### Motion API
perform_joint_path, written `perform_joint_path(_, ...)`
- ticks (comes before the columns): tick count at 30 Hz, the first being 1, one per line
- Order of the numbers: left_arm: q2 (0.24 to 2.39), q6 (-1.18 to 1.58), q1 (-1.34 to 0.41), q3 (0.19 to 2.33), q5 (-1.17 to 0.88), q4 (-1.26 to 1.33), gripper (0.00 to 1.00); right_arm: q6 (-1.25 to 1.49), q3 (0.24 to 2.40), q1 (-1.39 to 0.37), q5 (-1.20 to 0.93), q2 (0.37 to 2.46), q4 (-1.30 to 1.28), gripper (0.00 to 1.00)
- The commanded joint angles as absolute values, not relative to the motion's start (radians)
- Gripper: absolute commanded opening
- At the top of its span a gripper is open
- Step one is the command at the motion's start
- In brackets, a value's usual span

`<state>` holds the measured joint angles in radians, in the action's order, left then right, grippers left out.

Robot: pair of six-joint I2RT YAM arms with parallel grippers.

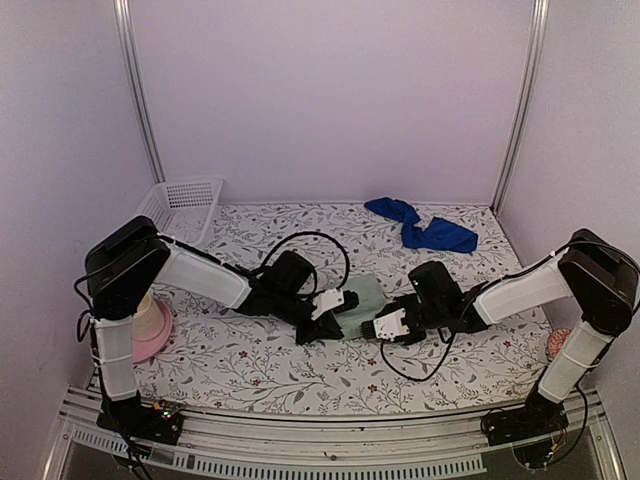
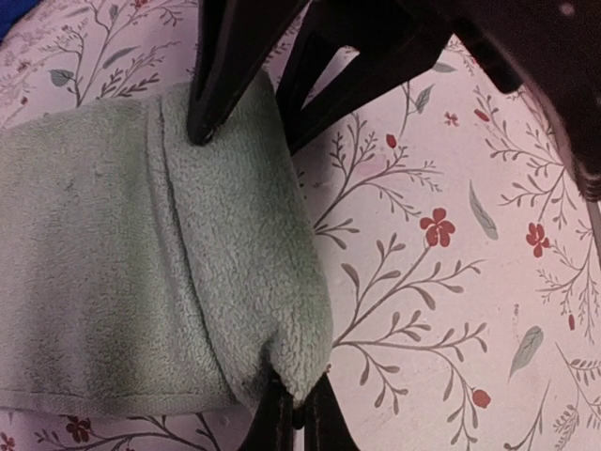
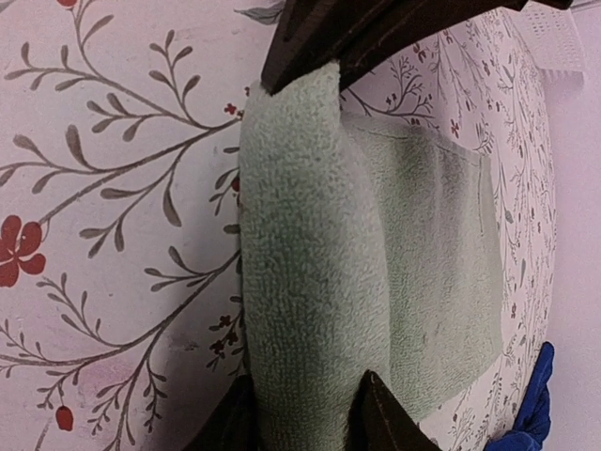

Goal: Roll the towels
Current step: Roll the towel at the center of the board.

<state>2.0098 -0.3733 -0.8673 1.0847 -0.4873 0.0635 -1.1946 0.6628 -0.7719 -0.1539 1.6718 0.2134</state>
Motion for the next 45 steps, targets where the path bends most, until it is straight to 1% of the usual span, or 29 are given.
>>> perform_joint_path(1,2.047,-0.38,-0.847,1.08,-0.478,-0.005,0.0,-1.155,0.708,-0.777,-0.117,1.716,0.149,0.3)
perform_joint_path(4,2.045,-0.384,-0.847,1.08,-0.472,-0.01,0.01,-1.143,0.746,-0.778,-0.126,1.733,0.07,0.17)
perform_joint_path(8,2.036,-0.384,-0.846,1.077,-0.45,-0.009,0.13,-1.108,0.813,-0.775,-0.163,1.749,-0.072,0.09)
perform_joint_path(10,2.022,-0.38,-0.846,1.071,-0.435,-0.002,0.23,-1.088,0.85,-0.773,-0.192,1.759,-0.149,0.08)
perform_joint_path(12,2.001,-0.371,-0.844,1.059,-0.409,0.02,0.37,-1.069,0.885,-0.767,-0.231,1.77,-0.232,0.07)
perform_joint_path(17,1.914,-0.337,-0.84,1.021,-0.341,0.067,0.67,-1.02,0.974,-0.751,-0.307,1.825,-0.415,0.06)
perform_joint_path(18,1.895,-0.328,-0.841,1.009,-0.326,0.082,0.72,-1.001,1.003,-0.747,-0.326,1.845,-0.446,0.06)
perform_joint_path(20,1.857,-0.308,-0.843,0.971,-0.288,0.125,0.77,-0.976,1.044,-0.737,-0.36,1.874,-0.505,0.06)
perform_joint_path(24,1.784,-0.29,-0.859,0.889,-0.202,0.251,0.81,-0.931,1.13,-0.721,-0.421,1.931,-0.614,0.07)
perform_joint_path(27,1.76,-0.312,-0.88,0.85,-0.167,0.317,0.81,-0.909,1.197,-0.708,-0.473,1.977,-0.707,0.08)
perform_joint_path(31,1.783,-0.403,-0.931,0.846,-0.071,0.349,0.78,-0.894,1.274,-0.686,-0.54,2.03,-0.808,0.09)
perform_joint_path(34,1.782,-0.475,-0.981,0.828,-0.004,0.389,0.73,-0.886,1.319,-0.667,-0.578,2.065,-0.874,0.09)
perform_joint_path(40,1.773,-0.564,-1.045,0.804,0.055,0.425,0.68,-0.891,1.385,-0.637,-0.621,2.129,-0.965,0.1)
perform_joint_path(45,1.801,-0.619,-1.074,0.799,0.113,0.456,0.62,-0.873,1.415,-0.618,-0.634,2.175,-1.005,0.11)
